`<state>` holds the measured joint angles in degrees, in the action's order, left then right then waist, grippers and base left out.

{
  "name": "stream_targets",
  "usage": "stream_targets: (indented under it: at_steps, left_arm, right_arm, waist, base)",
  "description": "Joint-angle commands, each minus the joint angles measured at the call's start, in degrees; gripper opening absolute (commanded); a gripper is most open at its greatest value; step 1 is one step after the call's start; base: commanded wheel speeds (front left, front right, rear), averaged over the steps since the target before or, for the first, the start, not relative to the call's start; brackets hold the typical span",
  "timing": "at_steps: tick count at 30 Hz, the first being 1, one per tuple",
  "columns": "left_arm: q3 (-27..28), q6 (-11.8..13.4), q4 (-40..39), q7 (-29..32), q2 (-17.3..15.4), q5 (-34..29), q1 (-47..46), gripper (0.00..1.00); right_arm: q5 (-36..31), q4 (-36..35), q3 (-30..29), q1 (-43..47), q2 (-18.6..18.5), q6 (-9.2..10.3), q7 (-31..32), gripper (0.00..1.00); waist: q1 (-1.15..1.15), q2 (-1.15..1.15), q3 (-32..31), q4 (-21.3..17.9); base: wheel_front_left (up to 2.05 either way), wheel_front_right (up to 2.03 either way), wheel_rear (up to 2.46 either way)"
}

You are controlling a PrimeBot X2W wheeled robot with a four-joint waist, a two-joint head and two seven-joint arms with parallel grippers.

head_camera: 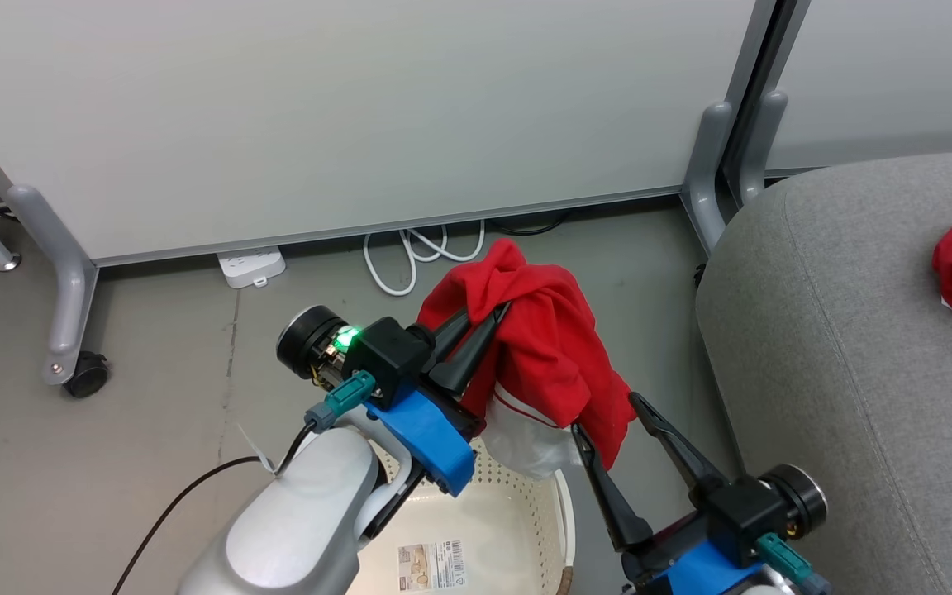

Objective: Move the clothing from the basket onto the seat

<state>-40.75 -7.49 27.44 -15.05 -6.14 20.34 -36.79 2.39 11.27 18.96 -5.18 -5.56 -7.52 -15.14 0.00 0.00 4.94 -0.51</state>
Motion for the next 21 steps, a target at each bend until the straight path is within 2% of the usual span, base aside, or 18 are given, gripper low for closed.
stream_targets:
  at_steps: [1, 14, 21]
  left_arm:
    - [0.1, 0.0, -0.2, -0.2, 0.1, -0.3, -0.8, 0.00]
    - [-1.3, 0.0, -0.1, -0.2, 0.8, 0.1, -1.9, 0.00]
    - [-1.8, 0.0, -0.1, -0.2, 1.3, 0.5, -2.3, 0.00]
  right_arm:
    - [-0.3, 0.7, 0.9, -1.7, -0.1, 0.06, 0.0, 1.00]
    - [-0.6, 11.7, 8.2, -14.8, 1.4, 0.06, 0.0, 1.00]
    - [0.1, 15.7, 8.5, -17.9, 2.4, 0.06, 0.0, 1.00]
  waist:
    - [0.00, 0.00, 0.2, 0.1]
    - [0.00, 0.00, 1.6, 1.4]
    - [0.00, 0.00, 1.8, 2.2]
  base:
    - [0.00, 0.00, 0.00]
    - [0.00, 0.00, 0.00]
    - [0.00, 0.00, 0.00]
